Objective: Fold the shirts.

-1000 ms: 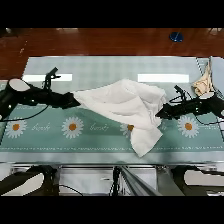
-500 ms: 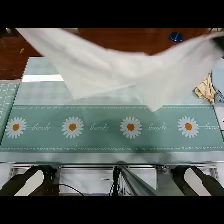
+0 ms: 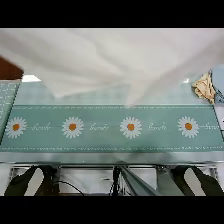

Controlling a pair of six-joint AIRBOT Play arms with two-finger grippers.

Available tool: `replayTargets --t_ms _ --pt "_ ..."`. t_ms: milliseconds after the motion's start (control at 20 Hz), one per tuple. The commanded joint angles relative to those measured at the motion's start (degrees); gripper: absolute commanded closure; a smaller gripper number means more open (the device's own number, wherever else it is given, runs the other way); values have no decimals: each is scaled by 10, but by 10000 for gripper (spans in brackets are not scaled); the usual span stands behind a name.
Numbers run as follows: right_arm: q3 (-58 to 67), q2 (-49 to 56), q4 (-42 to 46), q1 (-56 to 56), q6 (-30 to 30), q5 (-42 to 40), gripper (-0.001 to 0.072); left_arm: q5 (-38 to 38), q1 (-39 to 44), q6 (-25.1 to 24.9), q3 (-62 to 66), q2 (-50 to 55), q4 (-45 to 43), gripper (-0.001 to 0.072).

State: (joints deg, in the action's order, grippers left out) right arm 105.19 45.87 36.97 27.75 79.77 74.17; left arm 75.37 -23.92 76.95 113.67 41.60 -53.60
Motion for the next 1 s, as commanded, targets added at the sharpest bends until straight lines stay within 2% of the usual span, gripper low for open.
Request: replayTargets --t_ms 0,100,150,250,350,450,550,600,700,800,950 --pt "76 -15 104 0 83 163 687 120 -5 53 9 -61 -77 690" --pt "80 -30 153 0 89 248 688 192 -5 74 9 -76 -82 690" --pt "79 -31 176 0 86 320 688 240 -5 84 9 -76 -82 691" --pt "58 -33 219 -11 81 322 689 302 -4 87 -6 -70 -82 691" --pt "-3 -33 228 -27 80 322 689 303 -4 84 -52 -71 -81 691" --pt "-116 -33 249 -54 76 321 689 303 -3 82 -145 -73 -77 691" --pt "-267 -33 292 -96 59 296 689 298 -3 42 -280 -73 -63 691" --pt "-340 -29 318 -124 54 271 689 281 -3 20 -355 -68 -66 691" --pt "-431 5 336 -171 55 204 689 215 5 15 -505 -48 -65 691" --pt "-452 74 334 -206 55 94 689 117 32 -3 -610 -9 -60 691" --pt "-426 198 268 -219 34 -59 689 -26 73 -55 -651 82 -17 690"
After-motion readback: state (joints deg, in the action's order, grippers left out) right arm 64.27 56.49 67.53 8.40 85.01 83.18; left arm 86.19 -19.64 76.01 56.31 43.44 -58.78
